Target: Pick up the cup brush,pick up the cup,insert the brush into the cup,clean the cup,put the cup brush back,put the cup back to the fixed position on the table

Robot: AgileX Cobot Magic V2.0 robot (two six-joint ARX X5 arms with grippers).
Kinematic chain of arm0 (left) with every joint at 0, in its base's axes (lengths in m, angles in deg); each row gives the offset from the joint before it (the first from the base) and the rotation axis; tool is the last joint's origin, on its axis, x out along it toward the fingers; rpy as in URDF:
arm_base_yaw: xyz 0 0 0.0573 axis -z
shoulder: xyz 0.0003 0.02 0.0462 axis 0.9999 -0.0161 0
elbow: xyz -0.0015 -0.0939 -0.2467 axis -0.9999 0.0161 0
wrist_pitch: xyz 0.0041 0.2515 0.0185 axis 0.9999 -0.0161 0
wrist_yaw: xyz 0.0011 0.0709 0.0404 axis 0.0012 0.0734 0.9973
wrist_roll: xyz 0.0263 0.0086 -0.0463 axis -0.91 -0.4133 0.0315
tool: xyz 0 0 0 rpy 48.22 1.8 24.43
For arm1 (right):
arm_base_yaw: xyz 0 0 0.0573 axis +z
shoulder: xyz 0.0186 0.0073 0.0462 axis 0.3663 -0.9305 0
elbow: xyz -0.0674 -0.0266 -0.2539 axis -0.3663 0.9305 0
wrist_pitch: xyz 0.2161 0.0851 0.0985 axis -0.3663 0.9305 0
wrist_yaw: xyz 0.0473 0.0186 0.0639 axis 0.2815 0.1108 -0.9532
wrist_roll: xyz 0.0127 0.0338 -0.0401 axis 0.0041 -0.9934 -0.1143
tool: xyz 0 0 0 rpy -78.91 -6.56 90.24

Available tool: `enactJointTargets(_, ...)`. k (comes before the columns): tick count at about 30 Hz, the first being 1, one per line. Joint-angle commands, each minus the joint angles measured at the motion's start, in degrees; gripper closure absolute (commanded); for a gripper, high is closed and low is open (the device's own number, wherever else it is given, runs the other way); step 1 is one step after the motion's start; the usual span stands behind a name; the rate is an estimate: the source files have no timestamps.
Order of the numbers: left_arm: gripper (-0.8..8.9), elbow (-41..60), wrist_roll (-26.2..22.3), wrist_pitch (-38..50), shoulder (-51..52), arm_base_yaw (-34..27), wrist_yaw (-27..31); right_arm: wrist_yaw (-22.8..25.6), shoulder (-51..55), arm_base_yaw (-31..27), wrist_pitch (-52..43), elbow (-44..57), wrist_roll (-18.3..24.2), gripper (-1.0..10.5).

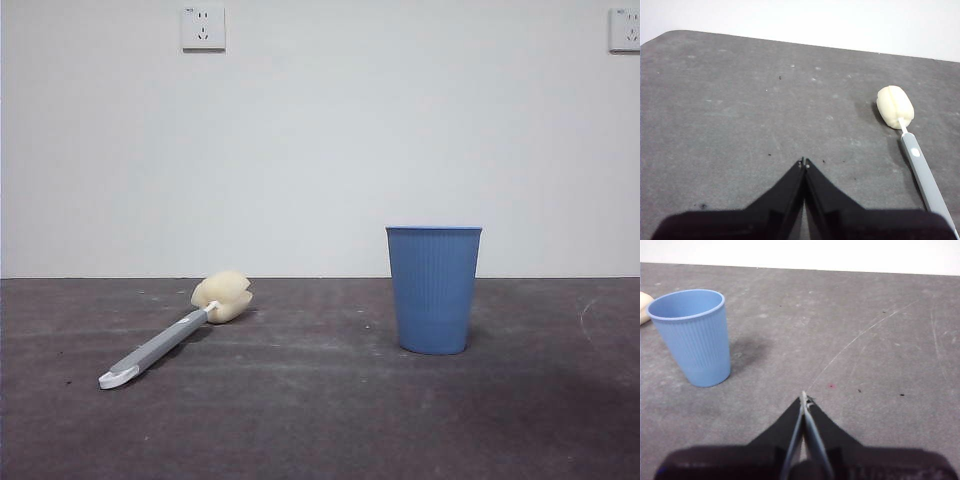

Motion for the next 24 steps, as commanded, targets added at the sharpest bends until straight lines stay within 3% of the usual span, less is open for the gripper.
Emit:
enactJointTargets(1, 8.17, 0.8, 0.4, 0.1, 0.1, 0.0, 0.1, 0.0, 0.2, 0.0, -0.7, 0.7, -4.6, 9.4)
enactJointTargets(12, 8.21, -3.6, 5.7, -3.3, 0.0, 0.0, -4.6, -3.3, 0.0, 0.0, -2.0, -0.5, -18.8, 9.6)
enactJointTargets(24, 8.21, -20.6, 9.6, -12.7, -6.1, 0.0, -11.2, -10.1, -7.6, 0.0, -0.5, -14.6, -20.3, 9.6)
